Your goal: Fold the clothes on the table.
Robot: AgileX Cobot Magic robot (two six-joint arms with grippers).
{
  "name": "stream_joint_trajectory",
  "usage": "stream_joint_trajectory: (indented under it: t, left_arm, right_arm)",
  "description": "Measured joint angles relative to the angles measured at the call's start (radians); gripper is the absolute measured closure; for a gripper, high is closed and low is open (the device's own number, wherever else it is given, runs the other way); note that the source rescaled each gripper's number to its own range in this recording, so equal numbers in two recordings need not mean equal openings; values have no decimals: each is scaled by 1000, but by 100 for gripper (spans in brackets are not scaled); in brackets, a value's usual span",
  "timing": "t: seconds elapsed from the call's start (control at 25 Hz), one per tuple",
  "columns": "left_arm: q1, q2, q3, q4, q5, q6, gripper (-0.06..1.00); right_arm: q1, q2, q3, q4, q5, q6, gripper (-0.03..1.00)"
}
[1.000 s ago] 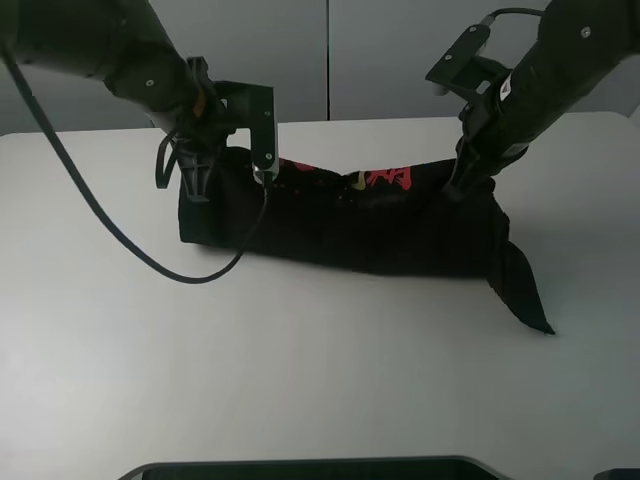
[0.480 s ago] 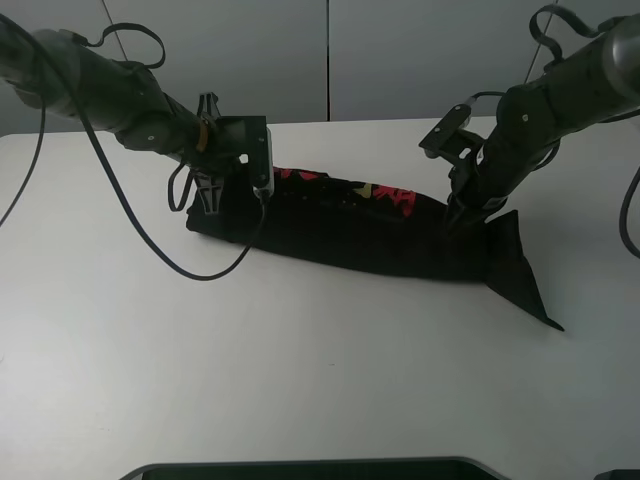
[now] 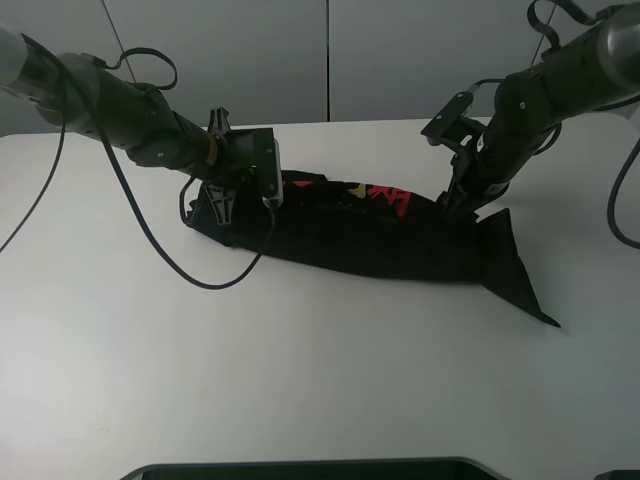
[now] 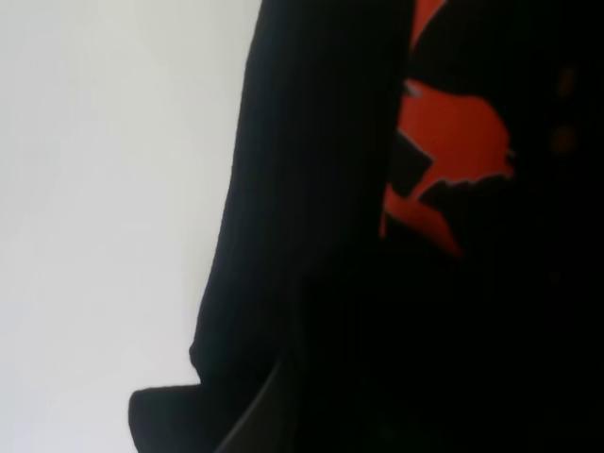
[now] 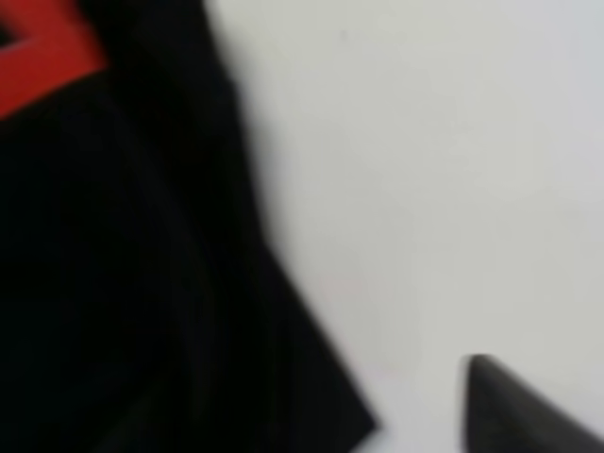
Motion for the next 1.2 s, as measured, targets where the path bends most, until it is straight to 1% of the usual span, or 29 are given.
stream_joint_trajectory:
  t: [0.08, 0.16, 0.28, 0.36, 0.4, 0.48, 0.52, 0.6, 0.68, 0.76, 0.84, 0.88, 0.92, 0.96, 1.04, 1.12, 1.2]
  left_arm:
    - [0, -20, 0, -13, 61, 0, 71]
    - [0, -46, 0, -29, 120, -2, 62]
    - [0, -83, 0, -45, 195, -4, 53]
    - [0, -105, 0, -49, 242, -4, 50]
    - [0, -118, 0, -49, 262, -4, 50]
    - [0, -145, 0, -49, 296, -16, 50]
    - [0, -163, 0, -49, 313, -33, 50]
    - [0, -193, 0, -51, 346, -74, 50]
    - [0, -235, 0, -51, 386, -112, 50]
    - [0, -277, 0, -58, 443, -136, 50]
    - [0, -313, 0, -94, 490, -145, 49]
    - [0, -331, 0, -129, 507, -148, 49]
    - [0, -347, 0, -164, 527, -151, 49]
    - [0, -363, 0, -220, 544, -153, 48]
    - [0, -389, 0, -313, 584, -153, 46]
    - [0, -411, 0, -391, 622, -153, 43]
    - [0, -425, 0, -428, 661, -154, 40]
  right_arm:
    - [0, -2, -20, 0, 60, 12, 11]
    - [2, -25, -30, 0, 119, 22, 10]
    - [2, -114, -38, -34, 154, 51, 9]
    - [2, -199, -42, -84, 160, 90, 9]
    - [2, -237, -44, -119, 172, 115, 9]
    - [2, -316, -45, -160, 194, 159, 9]
    - [2, -359, -45, -174, 216, 188, 9]
    - [2, -442, -45, -169, 265, 256, 9]
    - [2, -506, -46, -103, 346, 307, 9]
    - [2, -552, -46, -15, 433, 322, 9]
    - [0, -570, -46, 77, 501, 332, 9]
    - [0, -576, -46, 120, 520, 334, 9]
    - [0, -578, -46, 163, 524, 337, 9]
    - [0, -578, -46, 197, 526, 337, 9]
    - [0, -578, -44, 238, 526, 341, 9]
    - [0, -582, -17, 242, 518, 349, 9]
    - [0, -582, 34, 242, 503, 364, 9]
